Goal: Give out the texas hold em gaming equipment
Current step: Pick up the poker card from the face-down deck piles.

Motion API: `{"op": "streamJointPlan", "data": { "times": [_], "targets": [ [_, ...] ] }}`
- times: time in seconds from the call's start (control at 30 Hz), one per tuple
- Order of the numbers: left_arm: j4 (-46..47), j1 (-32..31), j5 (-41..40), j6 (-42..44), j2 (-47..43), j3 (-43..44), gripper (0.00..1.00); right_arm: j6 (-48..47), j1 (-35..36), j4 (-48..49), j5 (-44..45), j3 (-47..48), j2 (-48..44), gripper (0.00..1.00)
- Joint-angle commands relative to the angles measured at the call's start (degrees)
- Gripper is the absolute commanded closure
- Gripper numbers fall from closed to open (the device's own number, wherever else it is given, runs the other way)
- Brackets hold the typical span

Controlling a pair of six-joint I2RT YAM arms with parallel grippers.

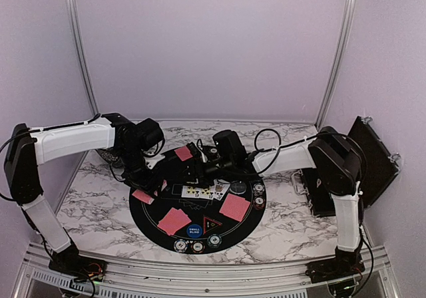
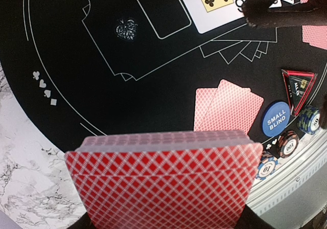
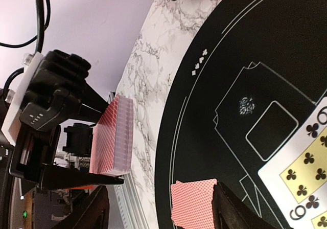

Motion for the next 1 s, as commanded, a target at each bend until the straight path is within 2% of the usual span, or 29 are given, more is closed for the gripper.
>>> {"op": "streamJointPlan", "data": {
  "times": [0.0,0.17,0.53,0.97],
  "targets": [
    [-1.9,-0.8,1.0,0.9,0.4,2.1,0.44,8.8,-0.2,10.5,-5.2,1.3,2.3,0.33],
    [-2.0,-1.1,1.0,1.0,0.1,2.2,0.44,13.3,0.1,16.7,-6.8,0.8,3.7,0.32],
    [-2.1,-1.3,0.9,1.0,-0.4,2.5,0.44,19.2,2.1,22.1,-8.9,3.5,8.0,0.31],
    [-2.1,-1.3,0.8,1.0,-0.9,2.2,0.44,19.9,4.1,21.2,-9.2,9.2,11.8,0.31]
  ]
}}
